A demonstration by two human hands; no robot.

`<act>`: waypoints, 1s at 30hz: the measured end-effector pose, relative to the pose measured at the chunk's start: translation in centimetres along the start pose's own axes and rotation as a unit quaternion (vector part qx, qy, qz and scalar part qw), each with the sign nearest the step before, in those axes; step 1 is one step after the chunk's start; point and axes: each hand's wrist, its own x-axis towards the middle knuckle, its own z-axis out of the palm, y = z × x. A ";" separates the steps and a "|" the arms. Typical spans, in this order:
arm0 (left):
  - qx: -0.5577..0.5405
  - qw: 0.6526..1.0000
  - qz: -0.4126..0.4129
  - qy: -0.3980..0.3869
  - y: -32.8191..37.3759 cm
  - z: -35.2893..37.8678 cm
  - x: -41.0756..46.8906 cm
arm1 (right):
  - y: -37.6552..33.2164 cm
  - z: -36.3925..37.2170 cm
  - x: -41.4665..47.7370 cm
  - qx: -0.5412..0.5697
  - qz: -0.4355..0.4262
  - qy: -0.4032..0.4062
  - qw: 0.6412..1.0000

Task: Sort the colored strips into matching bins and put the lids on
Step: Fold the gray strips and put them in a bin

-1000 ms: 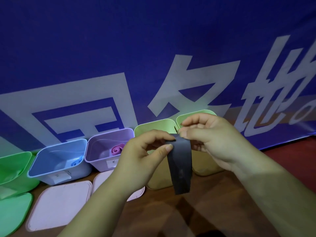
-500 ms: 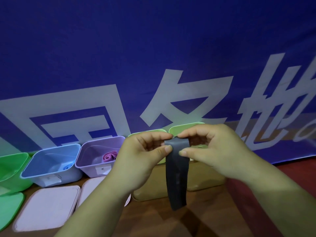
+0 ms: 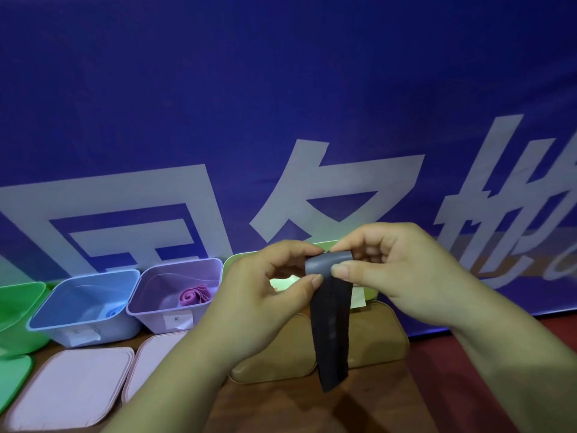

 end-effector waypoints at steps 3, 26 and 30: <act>0.004 1.000 0.012 0.010 -0.4 0.2 0.4 | 0.3 0.0 0.3 0.015 0.001 0.001 1.000; -0.097 0.995 0.028 -0.019 -1.6 0.0 1.7 | 0.8 1.1 1.6 0.059 -0.003 0.017 0.998; -0.083 0.995 0.021 -0.043 -1.6 -0.3 1.8 | 0.8 1.6 1.5 0.043 -0.020 0.029 0.998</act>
